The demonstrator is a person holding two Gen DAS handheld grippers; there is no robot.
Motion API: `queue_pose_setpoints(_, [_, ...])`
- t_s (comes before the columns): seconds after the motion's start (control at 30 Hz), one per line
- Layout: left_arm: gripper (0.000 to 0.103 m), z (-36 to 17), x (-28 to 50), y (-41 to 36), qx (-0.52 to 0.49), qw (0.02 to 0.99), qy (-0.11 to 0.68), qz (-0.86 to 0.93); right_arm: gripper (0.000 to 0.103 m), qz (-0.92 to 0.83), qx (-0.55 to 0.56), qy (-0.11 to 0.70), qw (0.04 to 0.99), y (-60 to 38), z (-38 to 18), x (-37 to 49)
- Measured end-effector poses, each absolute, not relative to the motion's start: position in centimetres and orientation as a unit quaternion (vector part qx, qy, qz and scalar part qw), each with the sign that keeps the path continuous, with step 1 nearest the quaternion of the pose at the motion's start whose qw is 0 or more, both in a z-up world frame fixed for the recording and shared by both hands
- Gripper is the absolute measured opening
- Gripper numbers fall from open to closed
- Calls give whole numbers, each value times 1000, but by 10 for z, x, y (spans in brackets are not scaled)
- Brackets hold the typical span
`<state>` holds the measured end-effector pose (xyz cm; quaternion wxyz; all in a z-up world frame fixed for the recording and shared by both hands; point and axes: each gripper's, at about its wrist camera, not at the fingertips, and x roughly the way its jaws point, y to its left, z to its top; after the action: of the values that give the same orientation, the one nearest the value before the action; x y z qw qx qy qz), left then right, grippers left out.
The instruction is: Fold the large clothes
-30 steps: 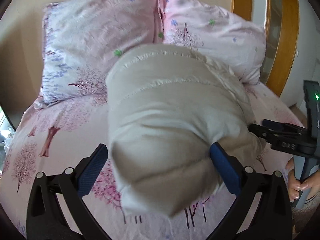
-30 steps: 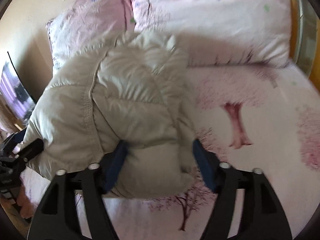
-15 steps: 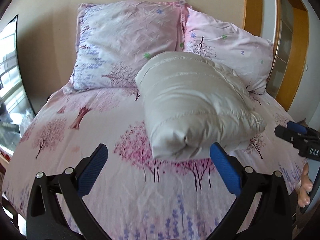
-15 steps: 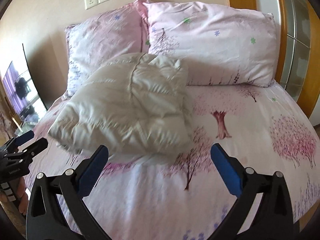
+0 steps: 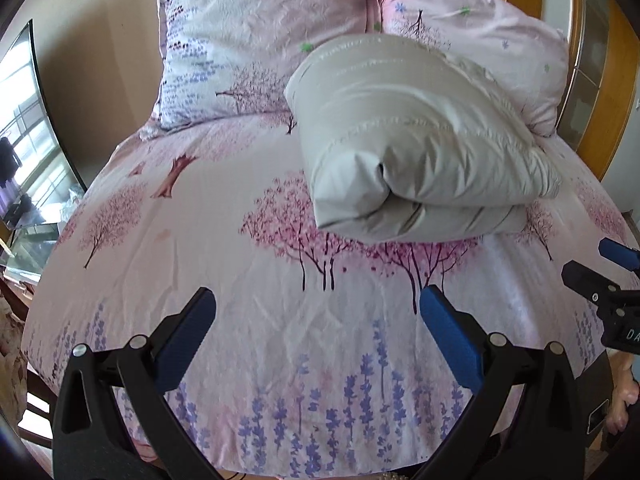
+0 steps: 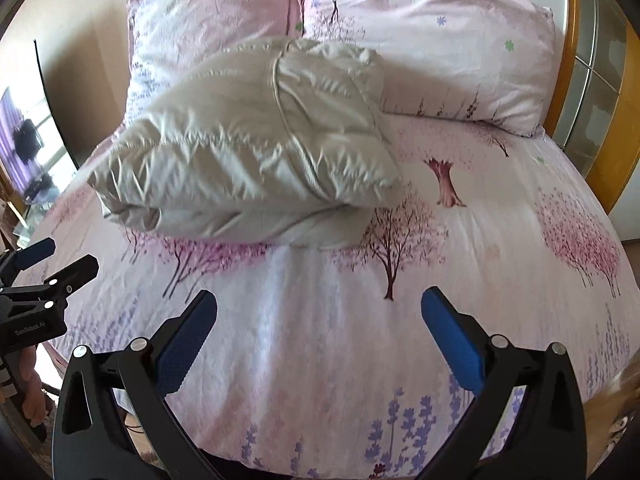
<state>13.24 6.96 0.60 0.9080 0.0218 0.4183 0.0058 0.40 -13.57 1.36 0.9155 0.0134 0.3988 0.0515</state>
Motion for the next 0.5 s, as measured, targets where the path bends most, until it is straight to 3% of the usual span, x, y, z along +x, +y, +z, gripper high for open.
queue_pose_setpoints(0.5, [101, -12, 138, 63, 41, 883, 468, -4, 102, 30, -19, 442, 896, -133, -5, 10])
